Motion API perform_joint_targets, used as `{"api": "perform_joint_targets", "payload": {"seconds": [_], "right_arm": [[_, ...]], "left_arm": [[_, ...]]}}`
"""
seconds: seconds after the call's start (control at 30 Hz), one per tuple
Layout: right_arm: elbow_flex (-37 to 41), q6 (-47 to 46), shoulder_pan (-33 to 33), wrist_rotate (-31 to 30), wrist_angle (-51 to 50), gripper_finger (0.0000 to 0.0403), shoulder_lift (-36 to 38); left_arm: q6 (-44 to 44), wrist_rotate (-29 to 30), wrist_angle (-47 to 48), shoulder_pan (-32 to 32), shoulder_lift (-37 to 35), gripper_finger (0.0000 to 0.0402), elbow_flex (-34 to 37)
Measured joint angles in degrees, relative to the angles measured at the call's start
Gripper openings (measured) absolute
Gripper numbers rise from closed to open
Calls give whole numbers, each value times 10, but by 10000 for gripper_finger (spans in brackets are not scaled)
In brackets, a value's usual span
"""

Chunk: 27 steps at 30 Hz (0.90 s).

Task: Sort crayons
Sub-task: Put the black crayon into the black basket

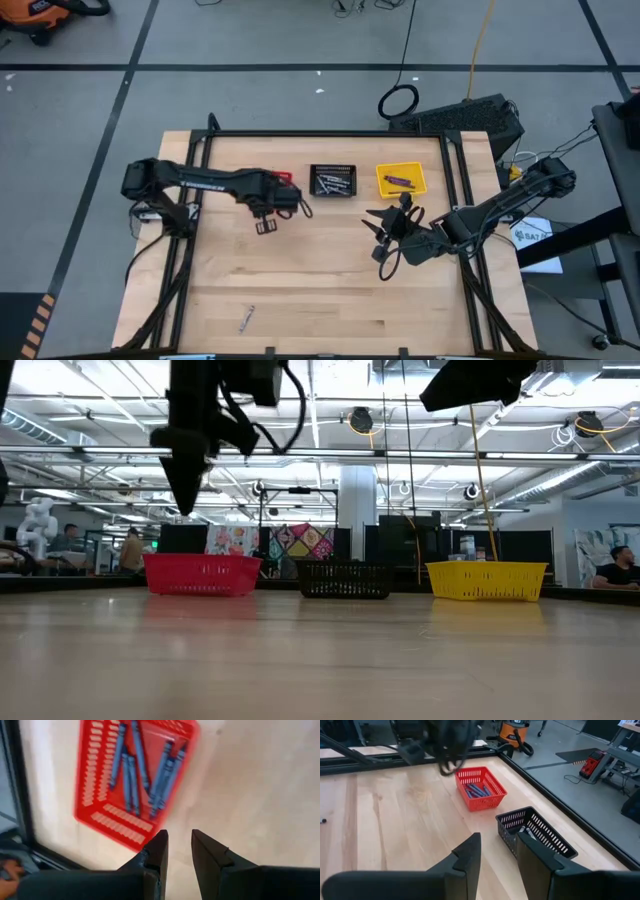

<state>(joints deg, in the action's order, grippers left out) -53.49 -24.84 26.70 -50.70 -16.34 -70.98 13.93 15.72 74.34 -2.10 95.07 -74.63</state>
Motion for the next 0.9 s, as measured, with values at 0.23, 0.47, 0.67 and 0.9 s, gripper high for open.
{"api": "perform_joint_targets", "payload": {"seconds": [0.23, 0.47, 0.67, 0.9], "right_arm": [[0, 0, 0, 0, -7, 110, 0], [0, -2, 0, 0, -10, 110, 0], [0, -36, 0, 0, -26, 110, 0], [0, -62, 0, 35, -29, 110, 0]], "left_arm": [[122, -38, 21, 88, -31, 77, 0], [184, -39, 21, 157, -32, 77, 0], [254, -38, 21, 206, -32, 77, 0], [340, -38, -3, 283, -32, 77, 0]]}}
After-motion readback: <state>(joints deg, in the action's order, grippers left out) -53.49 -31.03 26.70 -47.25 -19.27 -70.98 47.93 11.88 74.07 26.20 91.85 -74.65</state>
